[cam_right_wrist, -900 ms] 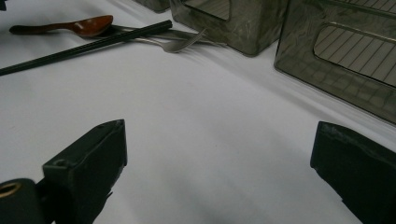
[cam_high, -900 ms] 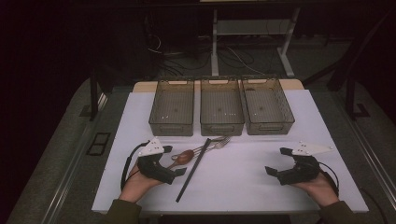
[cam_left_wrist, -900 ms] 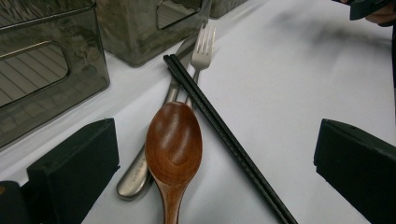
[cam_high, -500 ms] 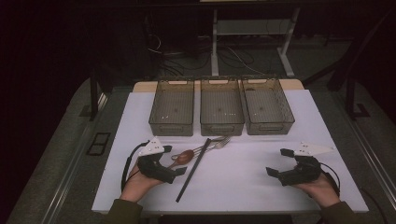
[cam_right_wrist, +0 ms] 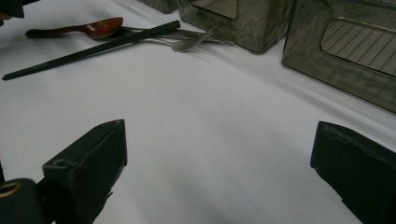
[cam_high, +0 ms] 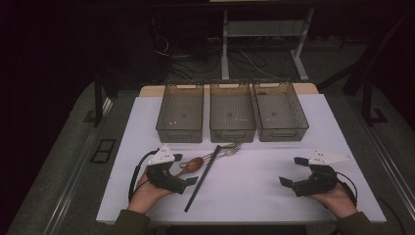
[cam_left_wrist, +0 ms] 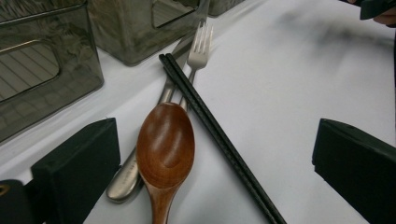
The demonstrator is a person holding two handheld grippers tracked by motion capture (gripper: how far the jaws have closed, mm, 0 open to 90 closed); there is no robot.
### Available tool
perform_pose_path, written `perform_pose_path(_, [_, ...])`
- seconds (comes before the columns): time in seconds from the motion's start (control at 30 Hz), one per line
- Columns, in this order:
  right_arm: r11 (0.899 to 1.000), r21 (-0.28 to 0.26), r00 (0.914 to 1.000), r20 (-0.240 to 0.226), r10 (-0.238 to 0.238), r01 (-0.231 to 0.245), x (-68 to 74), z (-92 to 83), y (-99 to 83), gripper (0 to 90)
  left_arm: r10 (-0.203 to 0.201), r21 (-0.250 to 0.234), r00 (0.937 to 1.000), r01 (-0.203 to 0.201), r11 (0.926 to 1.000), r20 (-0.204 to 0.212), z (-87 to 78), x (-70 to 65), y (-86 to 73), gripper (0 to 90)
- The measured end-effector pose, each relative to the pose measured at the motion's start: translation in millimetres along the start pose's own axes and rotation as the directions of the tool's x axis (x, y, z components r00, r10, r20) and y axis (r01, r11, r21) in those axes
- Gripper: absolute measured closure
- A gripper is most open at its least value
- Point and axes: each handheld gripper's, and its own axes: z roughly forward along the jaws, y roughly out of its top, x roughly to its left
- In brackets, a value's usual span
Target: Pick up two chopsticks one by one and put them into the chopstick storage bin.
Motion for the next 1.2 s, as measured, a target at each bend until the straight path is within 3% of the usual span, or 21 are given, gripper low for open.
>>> perform_pose_path(0.23, [1.0,0.001,1.0,0.002,-0.005,0.005,0.7,0.1,-0.3,3.2,0.0,0.013,1.0,0.0,0.9999,0.007,3.8,-4.3,0.1,4.1])
perform_pose_path(0.53, [1.0,0.008,1.0,0.006,-0.003,0.003,1.0,1.1,-0.5,3.2,0.003,0.036,1.0,-0.003,0.9993,0.002,7.5,-7.3,-0.5,16.7])
perform_pose_path(0.77, [1.0,0.011,1.0,0.006,-0.006,0.006,1.2,1.7,-0.7,3.2,0.002,0.056,0.9999,-0.003,0.9984,0.012,11.6,-11.9,-0.7,32.9])
perform_pose_path(1.0, [1.0,0.014,1.0,0.006,-0.007,0.007,1.1,2.0,-0.9,3.2,0.023,0.075,0.9986,-0.026,0.9968,0.048,18.4,-19.9,0.7,47.4])
perform_pose_path(1.2, [1.0,0.017,1.0,0.006,-0.004,0.004,1.0,2.2,-1.1,3.2,0.039,0.091,0.9982,-0.043,0.995,0.046,22.8,-25.0,2.0,60.9])
